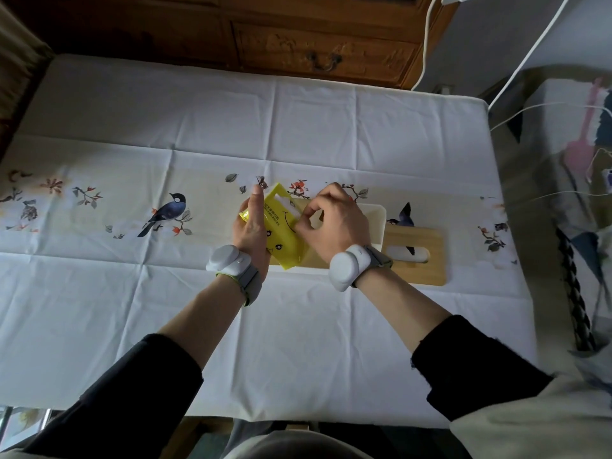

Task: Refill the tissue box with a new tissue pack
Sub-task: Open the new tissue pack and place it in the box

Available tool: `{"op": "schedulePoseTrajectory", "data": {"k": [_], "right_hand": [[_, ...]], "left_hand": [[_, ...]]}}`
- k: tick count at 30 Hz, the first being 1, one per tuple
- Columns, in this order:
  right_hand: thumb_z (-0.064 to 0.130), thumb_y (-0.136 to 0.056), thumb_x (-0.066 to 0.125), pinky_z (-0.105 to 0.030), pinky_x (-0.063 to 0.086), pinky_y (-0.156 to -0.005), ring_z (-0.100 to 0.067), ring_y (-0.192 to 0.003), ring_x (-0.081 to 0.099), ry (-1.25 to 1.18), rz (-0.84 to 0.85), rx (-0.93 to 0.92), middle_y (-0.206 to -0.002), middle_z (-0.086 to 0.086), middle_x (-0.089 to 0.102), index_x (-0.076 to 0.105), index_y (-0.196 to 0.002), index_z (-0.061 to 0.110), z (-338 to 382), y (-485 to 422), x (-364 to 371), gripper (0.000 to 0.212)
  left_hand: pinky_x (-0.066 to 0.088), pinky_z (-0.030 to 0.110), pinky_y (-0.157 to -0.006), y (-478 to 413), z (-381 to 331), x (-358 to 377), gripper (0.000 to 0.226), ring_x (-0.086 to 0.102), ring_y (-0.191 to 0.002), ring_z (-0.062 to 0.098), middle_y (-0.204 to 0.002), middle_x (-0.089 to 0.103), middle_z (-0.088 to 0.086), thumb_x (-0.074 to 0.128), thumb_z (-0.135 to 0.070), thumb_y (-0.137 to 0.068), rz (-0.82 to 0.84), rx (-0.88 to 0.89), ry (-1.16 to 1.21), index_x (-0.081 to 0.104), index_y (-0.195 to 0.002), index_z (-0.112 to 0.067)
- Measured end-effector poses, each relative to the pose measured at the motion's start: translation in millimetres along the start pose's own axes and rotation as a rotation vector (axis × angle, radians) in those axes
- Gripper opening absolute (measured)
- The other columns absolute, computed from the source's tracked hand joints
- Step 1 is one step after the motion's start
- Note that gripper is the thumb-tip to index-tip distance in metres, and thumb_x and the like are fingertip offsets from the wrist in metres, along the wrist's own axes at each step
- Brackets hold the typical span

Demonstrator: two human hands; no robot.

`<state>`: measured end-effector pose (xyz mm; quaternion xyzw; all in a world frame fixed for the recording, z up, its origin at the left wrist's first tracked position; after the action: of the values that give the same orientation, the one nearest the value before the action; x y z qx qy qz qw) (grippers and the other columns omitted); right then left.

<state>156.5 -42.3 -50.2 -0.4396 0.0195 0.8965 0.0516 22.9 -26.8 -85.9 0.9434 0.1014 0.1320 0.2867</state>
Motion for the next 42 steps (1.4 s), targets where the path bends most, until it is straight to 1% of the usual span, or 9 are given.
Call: {"op": "schedulePoseTrajectory", "data": {"k": [2,5,11,14,21,25,36,39,42], "right_hand": [[0.029,-0.069,0.069,-0.027,0.042,-0.055,-0.015,-0.073,0.057,-0.037,-0.016,0.033,-0.09,0.003,0.055,0.062,-0.07,0.018,-3,-4,-3,0.013],[0.028,-0.071,0.067,-0.029,0.044,-0.058,-0.017,-0.073,0.056,-0.069,0.006,0.021,-0.087,0.003,0.057,0.06,-0.073,0.019,-3,-4,-5,0.012],[0.027,-0.083,0.059,-0.036,0.053,-0.066,-0.02,-0.075,0.064,-0.142,0.016,0.05,-0.085,0.002,0.072,0.065,-0.09,0.018,-4,-4,-6,0.013],[0.031,-0.084,0.06,-0.036,0.055,-0.068,-0.017,-0.073,0.066,-0.15,0.056,0.044,-0.083,0.005,0.073,0.069,-0.087,0.022,-2,-5,-7,0.013],[0.039,-0.079,0.063,-0.033,0.055,-0.067,-0.015,-0.077,0.065,-0.084,0.073,0.034,-0.085,0.009,0.073,0.07,-0.087,0.027,1,0,-3,0.015],[0.04,-0.078,0.062,-0.033,0.054,-0.064,-0.017,-0.075,0.066,-0.024,0.053,0.033,-0.08,0.009,0.073,0.07,-0.083,0.028,2,0,-1,0.014],[0.033,-0.073,0.062,-0.024,0.042,-0.054,-0.019,-0.068,0.062,0.015,-0.053,-0.019,-0.075,0.006,0.069,0.064,-0.076,0.024,5,5,4,0.01],[0.026,-0.072,0.063,-0.023,0.04,-0.053,-0.015,-0.062,0.054,-0.035,-0.101,-0.065,-0.073,0.006,0.065,0.06,-0.073,0.021,7,4,-1,0.006],[0.019,-0.072,0.063,-0.023,0.04,-0.055,-0.004,-0.066,0.046,-0.098,-0.133,-0.121,-0.074,0.007,0.062,0.058,-0.072,0.015,9,1,-8,0.006]], "left_hand": [[0.053,0.033,-0.065,0,1,0,0.064,0.066,-0.08,0.024,-0.084,0.068,0.002,0.055,-0.067,-0.074,0.003,0.005,0.012,0.059,-0.115,-0.018],[0.051,0.023,-0.05,1,1,2,0.04,0.067,-0.058,0.012,-0.06,0.068,-0.008,0.052,-0.061,-0.083,-0.008,0.022,0.035,0.062,-0.095,-0.025],[0.054,0.03,-0.063,-1,1,2,0.038,0.069,-0.07,0.017,-0.069,0.071,-0.005,0.049,-0.064,-0.082,0.013,0.039,0.001,0.065,-0.088,-0.03],[0.051,0.024,-0.052,0,-1,1,0.038,0.065,-0.055,0.012,-0.057,0.066,-0.009,0.049,-0.064,-0.082,0.006,0.044,-0.007,0.063,-0.082,-0.029],[0.048,0.022,-0.047,2,0,0,0.04,0.06,-0.048,0.008,-0.05,0.06,-0.011,0.051,-0.064,-0.082,-0.013,0.055,-0.007,0.06,-0.084,-0.025],[0.051,0.028,-0.055,1,2,0,0.036,0.064,-0.061,0.017,-0.067,0.067,-0.002,0.053,-0.06,-0.083,0.004,0.056,0.021,0.064,-0.087,-0.027],[0.045,0.021,-0.047,3,4,-1,0.055,0.057,-0.051,0.008,-0.05,0.057,-0.015,0.053,-0.064,-0.079,-0.051,0.053,0.001,0.06,-0.104,-0.015],[0.046,0.028,-0.056,2,2,1,0.072,0.055,-0.059,0.016,-0.057,0.056,-0.008,0.055,-0.066,-0.075,-0.05,0.061,0.017,0.056,-0.113,-0.005],[0.051,0.035,-0.068,0,-2,2,0.053,0.06,-0.072,0.023,-0.074,0.06,0.001,0.054,-0.062,-0.08,-0.045,0.068,0.035,0.062,-0.108,-0.018]]}}
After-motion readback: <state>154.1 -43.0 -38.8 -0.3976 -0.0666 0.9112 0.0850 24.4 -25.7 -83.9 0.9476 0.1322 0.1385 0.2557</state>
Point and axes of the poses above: each hand's wrist, its own y-axis away from the middle knuckle, its own x-axis out of the palm, z = x × y, the point moved 2 cm from there along -y, towards the middle knuckle
